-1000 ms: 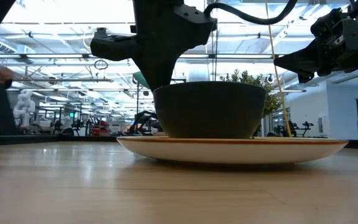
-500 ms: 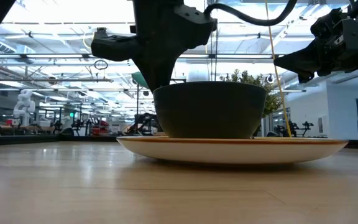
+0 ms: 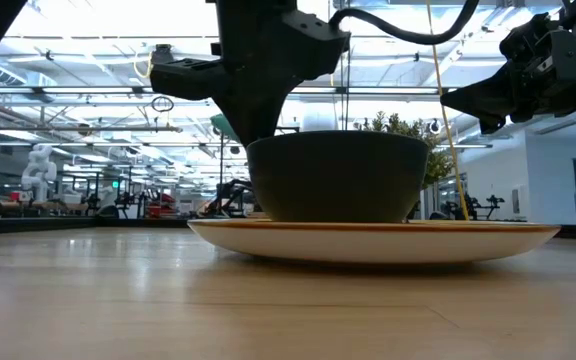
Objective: Set table place
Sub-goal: Put the blue spoon into the black bowl
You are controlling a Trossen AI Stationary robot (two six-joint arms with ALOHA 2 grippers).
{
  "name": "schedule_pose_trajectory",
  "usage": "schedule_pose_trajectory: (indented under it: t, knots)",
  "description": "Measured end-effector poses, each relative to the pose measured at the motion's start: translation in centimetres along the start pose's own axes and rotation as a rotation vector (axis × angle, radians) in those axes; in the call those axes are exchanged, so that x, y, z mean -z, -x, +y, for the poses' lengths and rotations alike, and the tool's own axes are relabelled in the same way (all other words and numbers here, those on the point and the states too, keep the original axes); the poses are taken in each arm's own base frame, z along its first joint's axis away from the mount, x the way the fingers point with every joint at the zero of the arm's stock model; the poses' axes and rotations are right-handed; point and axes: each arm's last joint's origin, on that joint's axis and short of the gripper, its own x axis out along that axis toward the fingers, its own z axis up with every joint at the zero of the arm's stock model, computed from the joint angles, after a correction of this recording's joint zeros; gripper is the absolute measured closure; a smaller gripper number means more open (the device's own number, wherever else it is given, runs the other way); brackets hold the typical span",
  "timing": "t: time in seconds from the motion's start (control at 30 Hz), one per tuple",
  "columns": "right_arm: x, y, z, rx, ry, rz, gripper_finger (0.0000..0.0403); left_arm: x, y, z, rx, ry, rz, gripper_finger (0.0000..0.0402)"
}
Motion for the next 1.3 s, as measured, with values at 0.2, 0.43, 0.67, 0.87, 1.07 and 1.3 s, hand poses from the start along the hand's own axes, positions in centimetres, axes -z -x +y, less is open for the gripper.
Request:
schedule_pose_trajectory:
  t: [0.2,0.43,0.67,0.87,1.07,1.3]
  knots:
    - [0.0,0.0,0.0,0.0,0.0,0.0,0.0403,-0.06,-0.01,0.03,-0.001,0.004,-0.005,0.0322]
    - [0.0,0.0,0.0,0.0,0.0,0.0,0.0403,-0.06,0.0,0.02,0.0,0.005,-0.006,0.0325]
    - [0.0,0.0,0.0,0.0,0.0,0.0,0.0403,-0.06,-0.01,0.01,0.001,0.004,-0.005,0.0301]
    - [0.01,0.0,0.0,0.0,0.0,0.0,0.0403,-0.09,0.04,-0.07,-0.001,0.003,-0.006,0.0297]
    - [0.01,0.0,0.0,0.0,0.001,0.0,0.0403,-0.11,0.04,-0.06,-0.003,0.014,-0.007,0.0263]
    - [0.0,0.0,0.0,0.0,0.0,0.0,0.0403,-0.04,0.05,0.14,-0.076,0.045,0.013,0.0197]
